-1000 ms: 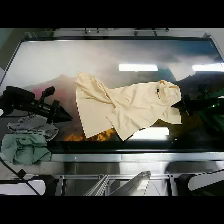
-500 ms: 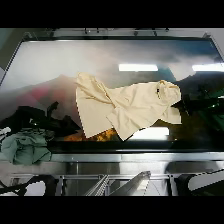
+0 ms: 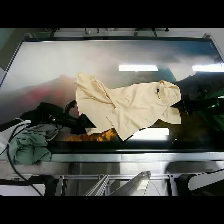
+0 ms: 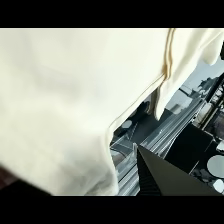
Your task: Fold the shirts.
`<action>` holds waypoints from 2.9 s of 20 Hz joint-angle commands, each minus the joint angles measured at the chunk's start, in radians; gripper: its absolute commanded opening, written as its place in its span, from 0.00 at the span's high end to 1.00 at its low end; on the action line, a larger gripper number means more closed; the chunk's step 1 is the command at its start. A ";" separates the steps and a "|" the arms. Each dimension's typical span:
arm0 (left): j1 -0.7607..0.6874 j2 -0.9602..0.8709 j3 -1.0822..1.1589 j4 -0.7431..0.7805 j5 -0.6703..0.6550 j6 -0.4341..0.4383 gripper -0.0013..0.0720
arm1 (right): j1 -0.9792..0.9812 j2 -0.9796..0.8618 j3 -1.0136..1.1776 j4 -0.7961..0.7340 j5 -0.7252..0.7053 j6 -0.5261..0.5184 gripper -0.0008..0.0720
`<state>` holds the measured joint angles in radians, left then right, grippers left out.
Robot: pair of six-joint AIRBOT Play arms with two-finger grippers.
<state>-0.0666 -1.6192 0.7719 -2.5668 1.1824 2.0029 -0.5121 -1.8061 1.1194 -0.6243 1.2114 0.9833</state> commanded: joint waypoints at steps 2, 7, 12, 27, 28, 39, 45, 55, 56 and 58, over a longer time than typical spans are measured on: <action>-0.095 -0.084 0.146 -0.025 -0.048 0.015 0.42 | 0.000 0.000 0.001 0.001 0.006 0.000 0.96; -0.076 -0.071 0.180 -0.019 0.013 0.016 0.96 | 0.000 0.009 0.001 0.004 0.066 -0.018 0.97; 0.037 0.207 0.262 -0.137 0.282 0.110 0.96 | -0.047 0.213 0.001 0.243 0.389 -0.124 0.97; 0.626 0.647 0.990 -0.306 0.402 -0.006 0.96 | -0.325 1.068 0.001 0.927 0.041 -0.127 0.96; 0.558 0.626 0.930 -0.294 0.425 -0.008 0.96 | -0.294 1.054 0.001 0.835 0.043 -0.082 0.96; -0.035 0.187 0.491 -0.018 0.558 -0.021 0.96 | -0.036 0.988 -0.359 -0.343 0.153 0.387 0.97; -0.033 0.270 0.270 -0.183 0.664 0.130 0.96 | -0.042 1.133 -0.551 -0.047 0.297 0.202 0.97; 0.289 0.328 0.662 -0.105 0.475 -0.045 0.96 | -0.050 0.911 -0.158 0.075 -0.015 0.255 0.97; 0.294 0.294 0.625 -0.104 0.523 -0.063 0.96 | -0.025 0.869 -0.187 0.079 0.031 0.227 0.97; 0.264 0.241 0.528 -0.106 0.575 -0.101 0.96 | 0.049 0.844 -0.248 0.080 0.071 0.195 0.97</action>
<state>0.1837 -1.3022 1.3697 -2.6869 1.6588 1.9846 -0.5251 -0.8879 0.9123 -0.4908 1.2427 1.1721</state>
